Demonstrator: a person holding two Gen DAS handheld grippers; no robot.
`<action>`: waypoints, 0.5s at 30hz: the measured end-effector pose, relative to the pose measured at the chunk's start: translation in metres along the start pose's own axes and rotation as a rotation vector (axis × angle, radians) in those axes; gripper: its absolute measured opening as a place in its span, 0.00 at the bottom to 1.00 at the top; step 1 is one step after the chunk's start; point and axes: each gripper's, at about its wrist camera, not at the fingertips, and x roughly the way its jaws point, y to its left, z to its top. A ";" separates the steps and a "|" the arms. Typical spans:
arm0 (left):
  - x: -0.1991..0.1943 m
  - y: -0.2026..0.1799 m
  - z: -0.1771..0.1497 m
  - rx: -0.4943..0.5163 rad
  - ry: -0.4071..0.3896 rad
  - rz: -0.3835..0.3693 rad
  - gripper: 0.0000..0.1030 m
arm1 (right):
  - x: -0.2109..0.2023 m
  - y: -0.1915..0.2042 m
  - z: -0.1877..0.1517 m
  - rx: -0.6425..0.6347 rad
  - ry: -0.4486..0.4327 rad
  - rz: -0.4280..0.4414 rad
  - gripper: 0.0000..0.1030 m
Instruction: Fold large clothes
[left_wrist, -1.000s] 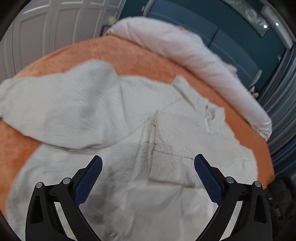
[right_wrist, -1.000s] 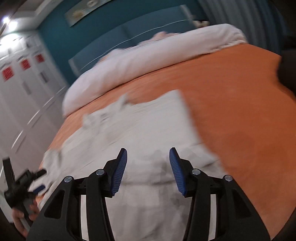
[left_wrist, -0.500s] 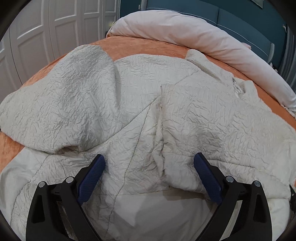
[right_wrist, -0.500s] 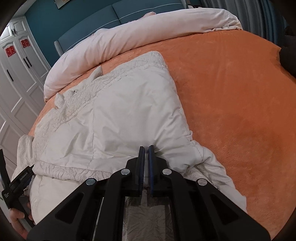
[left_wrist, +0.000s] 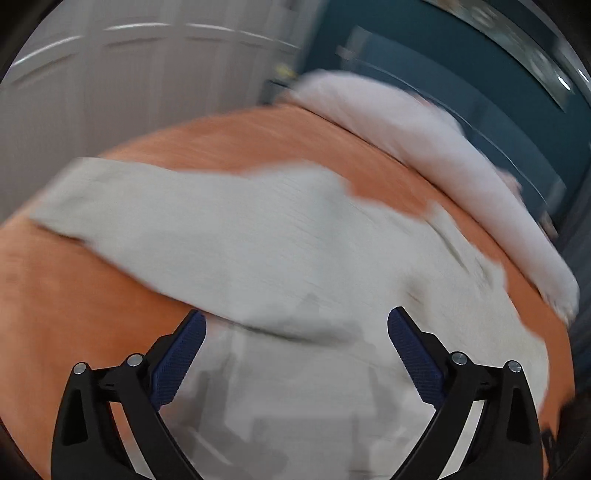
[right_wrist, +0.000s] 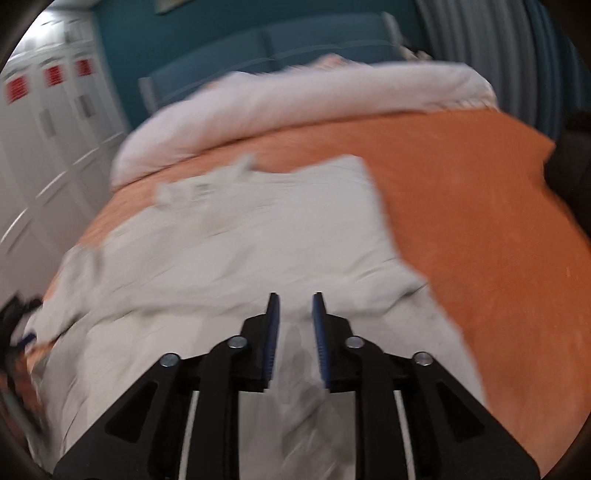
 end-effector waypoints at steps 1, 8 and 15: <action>-0.002 0.027 0.011 -0.042 -0.007 0.031 0.95 | -0.009 0.013 -0.008 -0.032 -0.002 0.020 0.25; 0.028 0.221 0.060 -0.453 0.044 0.233 0.91 | -0.029 0.086 -0.066 -0.227 0.014 0.084 0.45; 0.058 0.220 0.092 -0.360 0.072 0.138 0.24 | -0.010 0.078 -0.077 -0.180 0.074 0.058 0.47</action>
